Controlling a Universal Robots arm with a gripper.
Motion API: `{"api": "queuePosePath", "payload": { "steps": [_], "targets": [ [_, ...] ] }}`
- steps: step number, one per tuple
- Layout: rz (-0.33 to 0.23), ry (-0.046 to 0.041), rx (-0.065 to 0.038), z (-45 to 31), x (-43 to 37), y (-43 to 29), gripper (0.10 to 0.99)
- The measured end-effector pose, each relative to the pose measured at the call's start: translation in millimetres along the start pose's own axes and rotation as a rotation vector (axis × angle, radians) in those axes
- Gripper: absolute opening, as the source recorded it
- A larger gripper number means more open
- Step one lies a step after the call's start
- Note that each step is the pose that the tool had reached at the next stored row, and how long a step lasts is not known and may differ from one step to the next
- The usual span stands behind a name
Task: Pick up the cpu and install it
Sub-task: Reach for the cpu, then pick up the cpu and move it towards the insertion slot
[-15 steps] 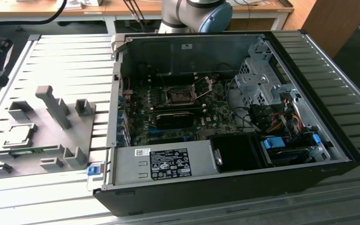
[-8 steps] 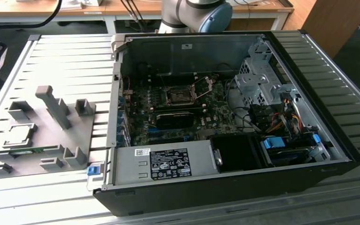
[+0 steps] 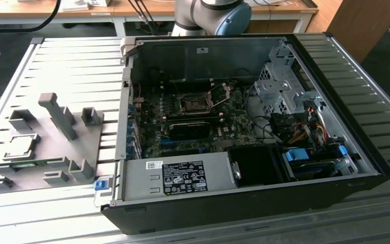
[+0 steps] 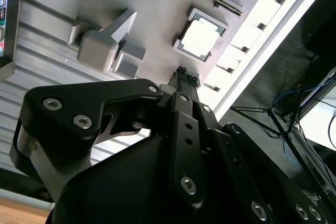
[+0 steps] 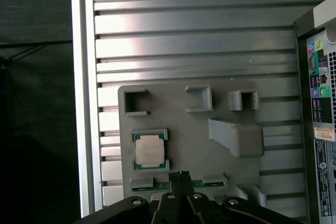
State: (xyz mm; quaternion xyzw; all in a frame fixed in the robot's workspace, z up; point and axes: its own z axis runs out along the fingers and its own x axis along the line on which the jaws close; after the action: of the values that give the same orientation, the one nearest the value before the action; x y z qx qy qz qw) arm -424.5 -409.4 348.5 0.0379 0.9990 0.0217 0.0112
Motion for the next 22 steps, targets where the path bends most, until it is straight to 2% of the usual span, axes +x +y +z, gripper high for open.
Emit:
{"api": "queuePosePath", "payload": {
  "steps": [9,22],
  "targets": [
    [0.0,0.0009,0.0,1.9,7.4,-0.6,0.106],
    [0.0,0.0039,0.002,7.9,8.8,-1.0,0.106]
  ]
}}
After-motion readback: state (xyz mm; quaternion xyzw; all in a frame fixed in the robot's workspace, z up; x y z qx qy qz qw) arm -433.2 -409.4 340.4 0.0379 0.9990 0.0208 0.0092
